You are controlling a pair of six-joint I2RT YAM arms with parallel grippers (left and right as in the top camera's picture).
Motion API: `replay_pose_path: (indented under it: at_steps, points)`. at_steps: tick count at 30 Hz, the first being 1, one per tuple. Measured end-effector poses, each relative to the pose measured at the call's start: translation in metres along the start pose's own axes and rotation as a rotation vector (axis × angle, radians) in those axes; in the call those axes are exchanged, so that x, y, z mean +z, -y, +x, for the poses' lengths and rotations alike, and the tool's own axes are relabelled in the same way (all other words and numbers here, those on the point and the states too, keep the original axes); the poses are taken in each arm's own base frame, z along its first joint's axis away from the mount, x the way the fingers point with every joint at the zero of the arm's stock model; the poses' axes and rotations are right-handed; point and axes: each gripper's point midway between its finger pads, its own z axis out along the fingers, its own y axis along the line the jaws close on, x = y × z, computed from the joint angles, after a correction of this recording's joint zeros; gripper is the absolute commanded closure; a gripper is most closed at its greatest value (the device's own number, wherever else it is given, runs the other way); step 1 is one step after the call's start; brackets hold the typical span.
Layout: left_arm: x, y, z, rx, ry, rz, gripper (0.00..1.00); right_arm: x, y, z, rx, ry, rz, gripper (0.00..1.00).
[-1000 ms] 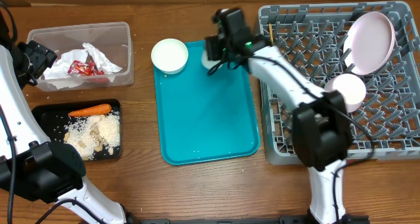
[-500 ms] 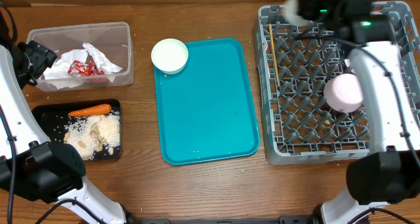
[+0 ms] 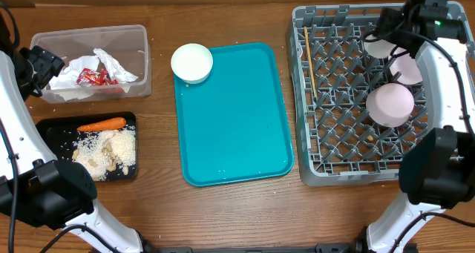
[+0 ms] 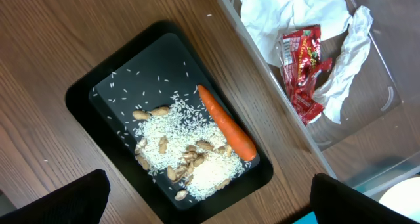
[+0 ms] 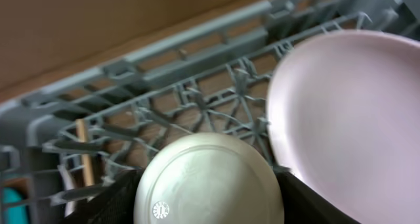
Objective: Sort waste into correct bins and load items into the dishwasher rack
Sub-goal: 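Carry the white cup right and set it in the rack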
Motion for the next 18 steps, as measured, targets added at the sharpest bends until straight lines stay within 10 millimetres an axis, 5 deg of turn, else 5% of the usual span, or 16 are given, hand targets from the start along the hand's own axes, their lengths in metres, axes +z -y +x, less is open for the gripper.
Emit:
replay_pose_path:
  at_steps: [3, 11, 15, 18]
  points:
    - [0.000, 0.000, 0.000, 0.000, 0.001, 0.000, 0.00, 0.002, 0.011, 0.003, 0.007, -0.016, 0.022, 0.10]
    - [0.000, 0.000, 0.000, 0.000, 0.000, 0.000, 0.00, 0.002, 0.014, 0.018, 0.007, -0.077, 0.037, 0.01]
    - [0.000, 0.000, 0.000, 0.000, 0.000, 0.000, 0.00, -0.001, -0.004, 0.031, -0.011, -0.128, -0.017, 0.00]
    - [0.000, 0.000, 0.000, 0.000, 0.000, 0.000, 0.00, -0.012, -0.042, 0.032, -0.044, -0.132, -0.126, 0.00]
